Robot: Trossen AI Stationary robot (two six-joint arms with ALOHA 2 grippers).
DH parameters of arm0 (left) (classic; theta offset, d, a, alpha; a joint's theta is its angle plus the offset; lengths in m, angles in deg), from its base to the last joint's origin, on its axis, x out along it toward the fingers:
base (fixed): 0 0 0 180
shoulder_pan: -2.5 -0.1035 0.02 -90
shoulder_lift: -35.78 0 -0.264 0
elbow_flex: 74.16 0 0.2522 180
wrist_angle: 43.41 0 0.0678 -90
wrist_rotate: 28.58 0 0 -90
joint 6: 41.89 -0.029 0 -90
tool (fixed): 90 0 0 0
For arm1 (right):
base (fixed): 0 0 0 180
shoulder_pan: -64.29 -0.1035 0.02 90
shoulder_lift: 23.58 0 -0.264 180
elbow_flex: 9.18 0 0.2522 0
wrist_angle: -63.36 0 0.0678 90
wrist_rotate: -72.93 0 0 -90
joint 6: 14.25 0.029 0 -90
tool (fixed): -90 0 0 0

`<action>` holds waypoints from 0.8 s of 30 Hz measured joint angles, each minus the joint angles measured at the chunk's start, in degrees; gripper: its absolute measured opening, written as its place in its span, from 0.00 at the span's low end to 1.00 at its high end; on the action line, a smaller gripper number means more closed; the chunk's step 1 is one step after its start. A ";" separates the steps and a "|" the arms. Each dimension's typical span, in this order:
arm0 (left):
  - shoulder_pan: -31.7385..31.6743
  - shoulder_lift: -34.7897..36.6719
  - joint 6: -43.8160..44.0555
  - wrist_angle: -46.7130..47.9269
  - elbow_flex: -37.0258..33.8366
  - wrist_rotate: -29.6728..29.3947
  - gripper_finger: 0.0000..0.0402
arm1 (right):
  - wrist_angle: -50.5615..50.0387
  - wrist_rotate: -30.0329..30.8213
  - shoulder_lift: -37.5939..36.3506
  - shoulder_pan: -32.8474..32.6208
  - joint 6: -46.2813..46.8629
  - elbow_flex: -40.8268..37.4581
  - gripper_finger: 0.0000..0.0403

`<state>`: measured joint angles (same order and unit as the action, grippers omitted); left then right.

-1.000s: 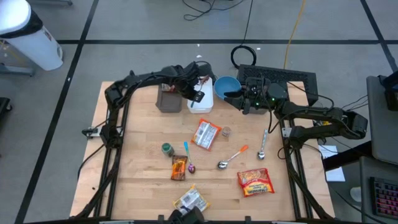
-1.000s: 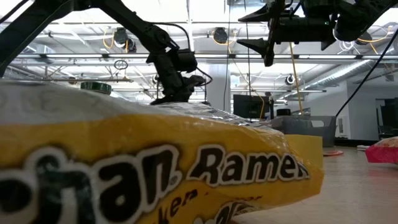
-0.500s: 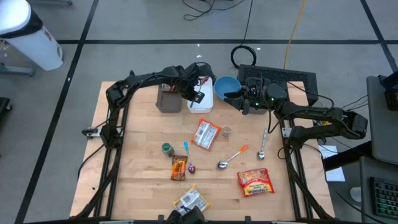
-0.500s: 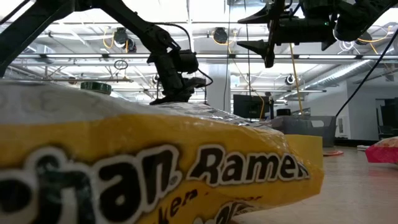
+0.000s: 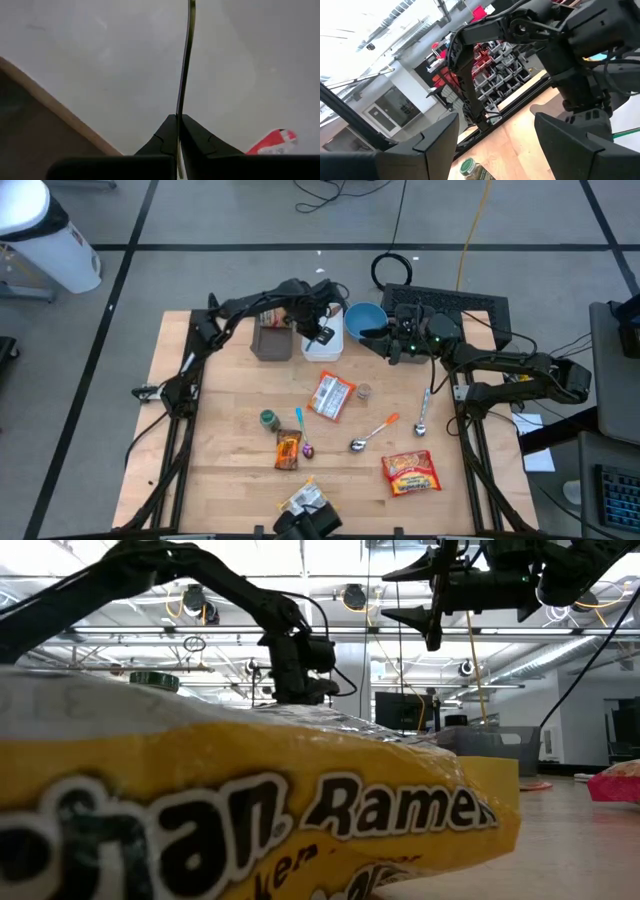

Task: Pick & Place Food Item
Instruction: Put the left blue spoon into the white bin

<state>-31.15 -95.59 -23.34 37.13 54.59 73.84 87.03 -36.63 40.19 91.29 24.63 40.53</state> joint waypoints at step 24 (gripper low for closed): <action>-1.10 -2.21 1.05 2.30 0.90 2.48 0.05 | -0.84 0.12 0.00 0.00 -2.06 0.00 0.63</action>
<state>-32.24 -97.80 -22.30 39.43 55.49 76.32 86.19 -36.50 40.19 91.29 22.57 40.53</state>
